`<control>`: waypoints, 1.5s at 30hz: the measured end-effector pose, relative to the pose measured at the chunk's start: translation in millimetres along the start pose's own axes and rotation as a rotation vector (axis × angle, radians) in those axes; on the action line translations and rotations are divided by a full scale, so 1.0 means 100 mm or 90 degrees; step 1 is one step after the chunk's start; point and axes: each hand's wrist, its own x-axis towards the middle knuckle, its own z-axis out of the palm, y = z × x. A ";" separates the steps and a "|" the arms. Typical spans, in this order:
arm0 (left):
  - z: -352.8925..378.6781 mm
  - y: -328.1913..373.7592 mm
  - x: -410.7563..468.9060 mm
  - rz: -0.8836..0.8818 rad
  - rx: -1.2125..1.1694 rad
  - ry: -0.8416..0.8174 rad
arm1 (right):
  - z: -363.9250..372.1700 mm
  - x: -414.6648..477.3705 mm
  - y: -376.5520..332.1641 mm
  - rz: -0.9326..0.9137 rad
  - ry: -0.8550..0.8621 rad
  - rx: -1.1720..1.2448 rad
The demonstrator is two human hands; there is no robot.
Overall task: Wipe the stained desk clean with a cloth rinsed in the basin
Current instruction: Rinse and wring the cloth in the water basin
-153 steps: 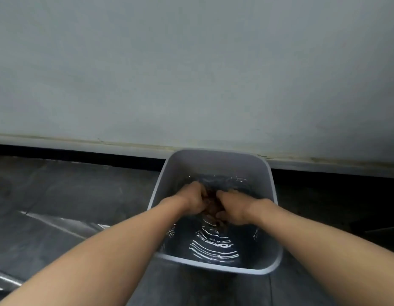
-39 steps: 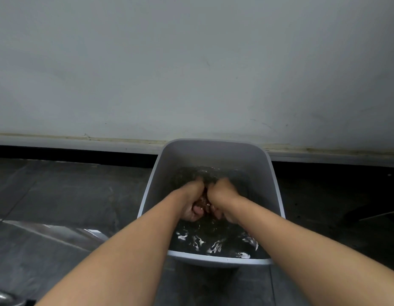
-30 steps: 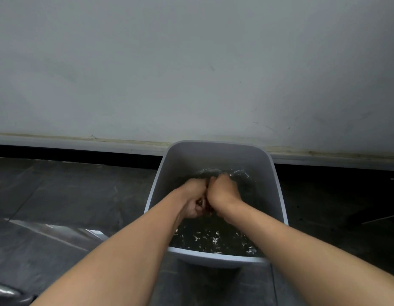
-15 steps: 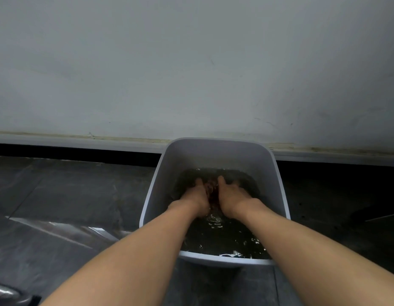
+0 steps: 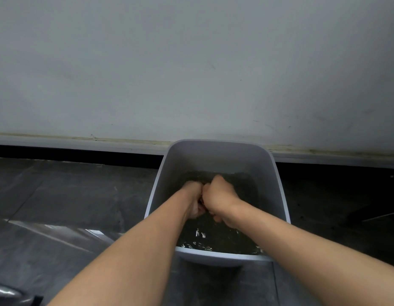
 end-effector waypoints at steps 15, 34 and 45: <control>-0.04 -0.08 -0.01 0.141 0.414 0.044 | -0.16 0.25 0.32 -0.062 -0.097 -0.431; -0.01 0.02 -0.20 0.052 0.096 -0.092 | -0.05 0.11 0.06 0.017 0.064 0.002; 0.00 -0.04 -0.04 0.074 0.247 -0.025 | -0.26 0.31 0.28 0.015 -0.058 -0.328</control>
